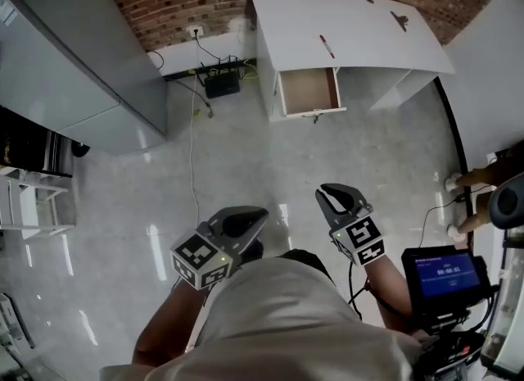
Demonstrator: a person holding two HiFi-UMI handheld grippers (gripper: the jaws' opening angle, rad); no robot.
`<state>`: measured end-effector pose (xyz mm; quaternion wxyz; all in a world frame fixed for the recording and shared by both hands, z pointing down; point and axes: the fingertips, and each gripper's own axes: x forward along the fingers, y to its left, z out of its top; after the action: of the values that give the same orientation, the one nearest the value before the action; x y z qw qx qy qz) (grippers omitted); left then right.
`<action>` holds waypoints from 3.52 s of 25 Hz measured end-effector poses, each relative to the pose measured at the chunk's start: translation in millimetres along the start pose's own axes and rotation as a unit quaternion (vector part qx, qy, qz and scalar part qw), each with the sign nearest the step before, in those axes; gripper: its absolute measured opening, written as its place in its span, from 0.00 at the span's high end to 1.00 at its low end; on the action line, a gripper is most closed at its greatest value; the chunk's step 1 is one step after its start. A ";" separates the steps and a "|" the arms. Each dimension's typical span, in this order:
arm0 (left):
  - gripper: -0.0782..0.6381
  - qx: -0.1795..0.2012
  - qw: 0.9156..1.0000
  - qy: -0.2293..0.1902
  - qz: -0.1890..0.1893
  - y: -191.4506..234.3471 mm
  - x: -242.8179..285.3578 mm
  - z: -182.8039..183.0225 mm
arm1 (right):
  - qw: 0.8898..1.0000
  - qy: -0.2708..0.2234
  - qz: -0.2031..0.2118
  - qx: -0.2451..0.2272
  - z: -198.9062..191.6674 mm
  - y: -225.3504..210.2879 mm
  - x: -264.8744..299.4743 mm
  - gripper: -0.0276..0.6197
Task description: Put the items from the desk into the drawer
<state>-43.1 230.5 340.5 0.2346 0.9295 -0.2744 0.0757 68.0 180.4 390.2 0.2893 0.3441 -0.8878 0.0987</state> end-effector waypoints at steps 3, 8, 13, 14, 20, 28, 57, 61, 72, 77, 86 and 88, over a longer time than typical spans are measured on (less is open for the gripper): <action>0.88 0.003 1.000 0.020 -0.016 78.4 11.6 24.9 | 1.000 0.005 -0.014 0.014 34.6 -40.6 65.4 0.91; 0.88 -0.009 0.999 0.026 -0.017 150.1 36.8 46.3 | 0.999 0.016 -0.026 0.018 58.4 -95.1 123.4 0.91; 0.88 -0.010 0.999 0.023 -0.024 137.5 38.6 43.6 | 0.998 0.013 -0.049 0.026 52.0 -112.5 115.5 0.91; 0.88 -0.008 0.999 0.025 -0.024 135.6 38.8 42.7 | 0.998 0.012 -0.053 0.029 49.8 -117.1 115.5 0.91; 0.88 -0.023 0.999 0.037 -0.001 200.0 103.8 82.9 | 0.997 0.025 -0.059 0.050 56.7 -242.4 183.7 0.91; 0.88 -0.038 0.998 0.043 0.026 255.4 190.0 136.2 | 0.995 0.052 -0.069 0.056 56.5 -404.7 269.7 0.91; 0.86 -0.086 0.990 0.066 0.091 300.6 264.5 154.1 | 0.971 0.154 -0.105 0.150 -12.0 -597.8 425.5 0.89; 0.86 -0.084 0.991 0.069 0.081 302.2 265.5 157.9 | 0.967 0.141 -0.108 0.182 -8.8 -592.2 422.1 0.89; 0.86 -0.079 0.993 0.073 0.037 288.7 260.1 141.6 | 0.967 0.122 -0.102 0.198 -20.8 -540.5 385.7 0.89; 0.86 -0.074 0.994 0.073 0.017 277.9 240.3 130.6 | 0.964 0.118 -0.108 0.213 -33.3 -502.8 362.3 0.89; 0.86 -0.081 0.994 0.075 -0.006 268.8 201.4 92.4 | 0.951 0.130 -0.123 0.251 -81.3 -437.7 350.4 0.89; 0.86 -0.084 0.994 0.075 -0.003 268.1 192.3 84.3 | 0.949 0.137 -0.118 0.258 -94.7 -424.3 356.7 0.89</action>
<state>-27.2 -99.1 424.0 0.3322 0.8991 -0.2580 0.1214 181.2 -297.2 664.5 0.3187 0.4926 -0.7370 0.3355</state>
